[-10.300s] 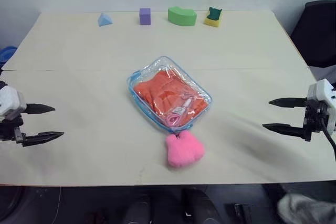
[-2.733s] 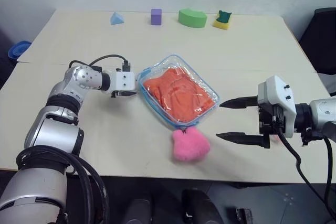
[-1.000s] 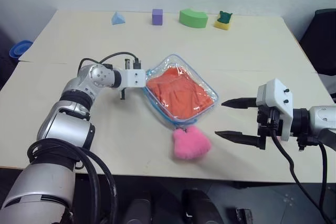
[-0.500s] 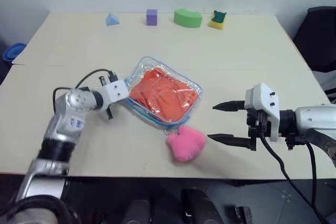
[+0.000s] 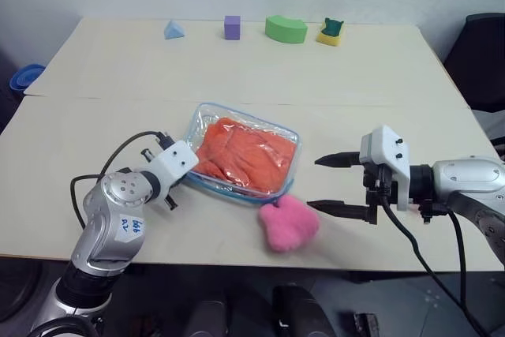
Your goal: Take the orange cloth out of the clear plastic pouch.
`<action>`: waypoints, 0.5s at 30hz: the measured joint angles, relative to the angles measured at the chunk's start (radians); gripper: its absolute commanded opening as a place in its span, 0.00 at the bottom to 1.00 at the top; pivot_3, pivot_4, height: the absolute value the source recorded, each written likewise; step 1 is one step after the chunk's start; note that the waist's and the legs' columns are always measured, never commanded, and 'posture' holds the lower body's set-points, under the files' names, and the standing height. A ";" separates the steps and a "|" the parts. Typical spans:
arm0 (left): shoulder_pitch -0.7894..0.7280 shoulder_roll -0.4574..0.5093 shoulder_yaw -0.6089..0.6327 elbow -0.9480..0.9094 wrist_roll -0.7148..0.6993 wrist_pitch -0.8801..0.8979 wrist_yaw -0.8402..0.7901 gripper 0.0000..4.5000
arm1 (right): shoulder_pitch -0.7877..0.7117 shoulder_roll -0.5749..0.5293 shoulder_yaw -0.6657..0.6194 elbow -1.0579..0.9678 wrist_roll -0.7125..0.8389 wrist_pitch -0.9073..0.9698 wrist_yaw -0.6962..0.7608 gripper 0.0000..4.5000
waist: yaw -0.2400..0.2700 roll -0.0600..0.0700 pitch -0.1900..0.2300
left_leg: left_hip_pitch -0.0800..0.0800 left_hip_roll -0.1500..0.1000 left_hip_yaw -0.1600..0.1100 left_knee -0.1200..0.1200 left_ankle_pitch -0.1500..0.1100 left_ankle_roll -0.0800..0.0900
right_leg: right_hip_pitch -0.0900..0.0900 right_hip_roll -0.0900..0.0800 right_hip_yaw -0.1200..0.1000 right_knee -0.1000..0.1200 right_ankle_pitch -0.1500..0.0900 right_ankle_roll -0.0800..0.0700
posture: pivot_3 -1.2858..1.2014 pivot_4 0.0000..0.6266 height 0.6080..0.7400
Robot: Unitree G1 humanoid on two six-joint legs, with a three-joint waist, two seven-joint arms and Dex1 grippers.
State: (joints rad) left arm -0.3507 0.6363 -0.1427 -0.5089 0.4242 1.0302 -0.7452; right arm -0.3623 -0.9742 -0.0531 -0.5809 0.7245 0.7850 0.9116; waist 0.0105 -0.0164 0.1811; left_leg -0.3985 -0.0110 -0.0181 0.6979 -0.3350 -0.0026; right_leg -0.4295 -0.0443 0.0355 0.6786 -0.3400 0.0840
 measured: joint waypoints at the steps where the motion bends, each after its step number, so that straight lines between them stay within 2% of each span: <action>1: -0.003 0.010 0.005 0.008 -0.013 -0.010 0.002 0.50 | 0.000 0.002 0.001 0.000 0.000 0.000 -0.001 0.98 | 0.001 0.000 0.000 | 0.000 0.000 0.000 0.000 0.000 0.000 | 0.000 0.000 0.000 0.000 0.000 0.000 | 0.52 0.24 1.00; 2: -0.005 0.015 0.010 0.013 -0.023 -0.017 0.003 0.56 | 0.000 0.002 0.001 0.000 0.000 0.000 -0.001 0.98 | 0.002 0.000 0.000 | 0.000 0.000 0.000 0.000 0.000 0.000 | 0.000 0.000 0.000 0.000 0.000 0.000 | 0.52 0.24 1.00; 5: -0.013 0.046 0.029 0.019 -0.075 -0.056 -0.007 0.56 | 0.000 0.004 0.001 0.000 -0.001 0.000 -0.007 0.98 | 0.003 0.000 0.000 | 0.000 0.000 0.000 0.000 0.000 0.000 | 0.000 0.000 0.000 -0.001 0.000 0.000 | 0.52 0.24 1.00; 8: -0.014 0.126 0.063 0.034 -0.138 -0.166 -0.054 0.56 | 0.010 0.004 0.001 0.000 -0.001 -0.001 -0.011 0.98 | 0.002 0.000 0.000 | 0.000 0.000 0.000 -0.001 0.000 0.000 | 0.000 0.000 0.000 -0.004 0.000 0.000 | 0.52 0.24 1.00; 11: -0.010 0.227 0.088 0.105 -0.196 -0.357 -0.116 0.56 | 0.019 0.004 0.000 0.000 -0.001 -0.001 -0.012 0.98 | 0.002 0.000 0.000 | 0.001 0.000 0.000 -0.001 0.000 0.000 | 0.000 -0.001 0.000 -0.004 0.000 0.000 | 0.52 0.24 1.00; 15: -0.006 0.336 0.095 0.268 -0.277 -0.696 -0.218 0.56 | 0.018 0.004 0.000 0.000 -0.002 -0.004 -0.011 0.98 | 0.001 0.000 0.000 | 0.001 0.000 0.000 -0.002 0.000 0.000 | 0.001 -0.001 0.000 -0.006 0.000 0.000 | 0.52 0.24 1.00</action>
State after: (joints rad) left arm -0.3571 0.9727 -0.0474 -0.2412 0.1471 0.3342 -0.9635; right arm -0.3441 -0.9700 -0.0526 -0.5806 0.7224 0.7808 0.9003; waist 0.0116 -0.0164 0.1811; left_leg -0.3972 -0.0109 -0.0180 0.6959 -0.3350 -0.0028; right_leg -0.4288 -0.0456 0.0353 0.6725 -0.3401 0.0839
